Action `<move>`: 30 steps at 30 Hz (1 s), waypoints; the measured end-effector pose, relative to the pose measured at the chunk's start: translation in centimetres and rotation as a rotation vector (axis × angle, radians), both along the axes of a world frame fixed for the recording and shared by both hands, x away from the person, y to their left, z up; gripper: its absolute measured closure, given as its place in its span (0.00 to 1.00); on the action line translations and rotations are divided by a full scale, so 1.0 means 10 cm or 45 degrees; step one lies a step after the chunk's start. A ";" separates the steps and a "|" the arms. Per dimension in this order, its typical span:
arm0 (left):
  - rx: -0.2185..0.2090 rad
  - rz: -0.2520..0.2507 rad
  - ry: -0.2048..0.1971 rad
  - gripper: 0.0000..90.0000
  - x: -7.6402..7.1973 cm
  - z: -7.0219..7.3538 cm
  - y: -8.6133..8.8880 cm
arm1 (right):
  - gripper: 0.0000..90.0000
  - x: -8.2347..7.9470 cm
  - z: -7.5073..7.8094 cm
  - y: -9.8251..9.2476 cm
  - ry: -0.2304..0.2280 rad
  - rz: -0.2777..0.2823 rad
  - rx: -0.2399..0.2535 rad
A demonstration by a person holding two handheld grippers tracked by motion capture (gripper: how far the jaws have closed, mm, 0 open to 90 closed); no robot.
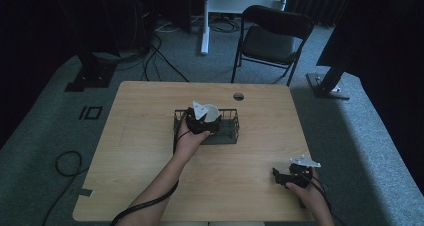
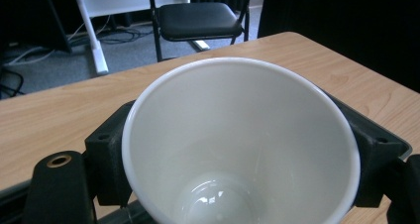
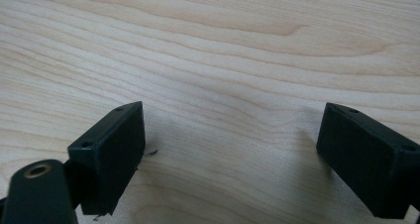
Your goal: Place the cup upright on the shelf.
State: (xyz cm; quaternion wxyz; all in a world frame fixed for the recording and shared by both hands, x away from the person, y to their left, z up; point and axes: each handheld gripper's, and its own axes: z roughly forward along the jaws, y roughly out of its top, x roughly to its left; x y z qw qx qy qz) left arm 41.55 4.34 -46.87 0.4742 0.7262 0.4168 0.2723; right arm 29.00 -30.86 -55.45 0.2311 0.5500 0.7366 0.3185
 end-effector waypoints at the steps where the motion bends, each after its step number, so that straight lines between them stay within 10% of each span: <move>1: 0.000 0.002 0.007 0.22 0.00 0.00 0.00 | 0.12 0.00 0.00 0.00 0.000 0.000 0.000; 30: 0.016 -0.049 -0.013 0.11 -0.17 0.26 0.22 | 0.12 0.00 0.00 0.00 0.000 0.000 0.000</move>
